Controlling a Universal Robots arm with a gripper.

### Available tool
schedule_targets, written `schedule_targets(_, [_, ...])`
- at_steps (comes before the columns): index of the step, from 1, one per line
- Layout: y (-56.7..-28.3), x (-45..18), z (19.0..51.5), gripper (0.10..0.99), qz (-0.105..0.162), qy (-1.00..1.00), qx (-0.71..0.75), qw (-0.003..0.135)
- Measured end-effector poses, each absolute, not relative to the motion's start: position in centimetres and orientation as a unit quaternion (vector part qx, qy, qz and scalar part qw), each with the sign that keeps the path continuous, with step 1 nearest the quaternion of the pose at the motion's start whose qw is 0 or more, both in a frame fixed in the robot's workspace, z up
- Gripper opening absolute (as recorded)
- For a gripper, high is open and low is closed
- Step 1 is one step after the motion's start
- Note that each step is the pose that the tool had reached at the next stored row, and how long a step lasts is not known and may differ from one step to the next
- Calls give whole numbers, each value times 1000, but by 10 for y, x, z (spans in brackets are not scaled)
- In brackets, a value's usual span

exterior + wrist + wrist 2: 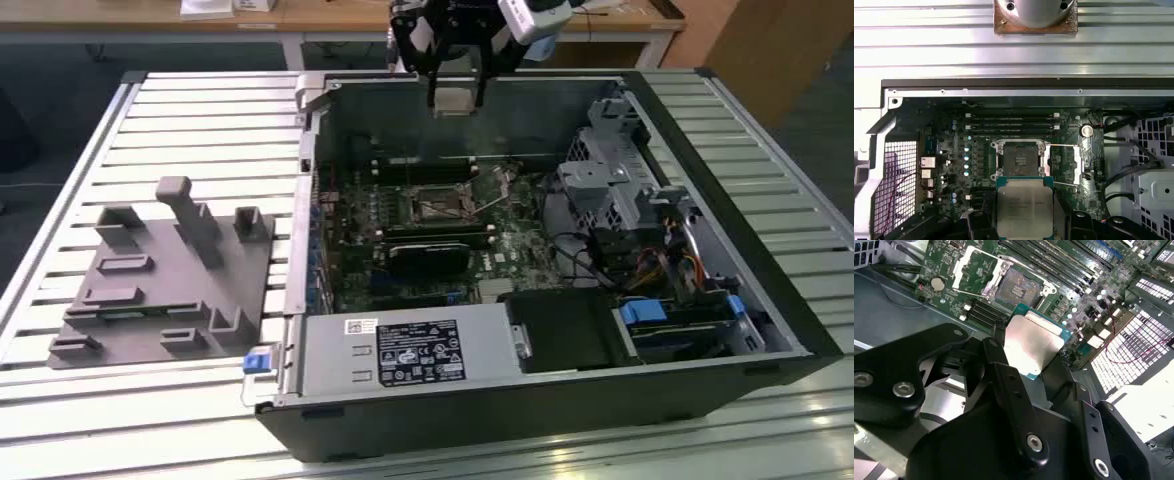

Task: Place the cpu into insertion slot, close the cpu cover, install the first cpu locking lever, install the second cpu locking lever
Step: 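Place the cpu into insertion slot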

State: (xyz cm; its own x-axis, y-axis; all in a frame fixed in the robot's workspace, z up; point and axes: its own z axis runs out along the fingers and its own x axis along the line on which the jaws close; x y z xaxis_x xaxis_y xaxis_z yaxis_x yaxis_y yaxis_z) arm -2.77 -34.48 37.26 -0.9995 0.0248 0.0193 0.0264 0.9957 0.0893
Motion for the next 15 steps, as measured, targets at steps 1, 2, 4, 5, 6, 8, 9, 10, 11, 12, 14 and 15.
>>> schedule_targets(1, [-345,-28,373,541,-45,-999,-13,9])
schedule_targets(2, [-345,-28,373,541,-45,-999,-13,9])
schedule_targets(4, [-345,-28,373,541,-45,-999,-13,9])
schedule_targets(5, [-345,-28,373,541,-45,-999,-13,9])
schedule_targets(6, [-345,-28,373,541,-45,-999,-13,9])
schedule_targets(8, [-345,-28,373,541,-45,-999,-13,9])
schedule_targets(9, [-345,-28,373,541,-45,-999,-13,9])
schedule_targets(10, [-345,-28,373,541,-45,-999,-14,9])
schedule_targets(11, [-345,-28,373,541,-45,-999,-15,9])
schedule_targets(12, [-345,-28,373,541,-45,-999,-17,9])
schedule_targets(14, [-345,-28,373,541,-45,-999,-21,9])
schedule_targets(15, [-345,-28,373,541,-45,-999,-23,9])
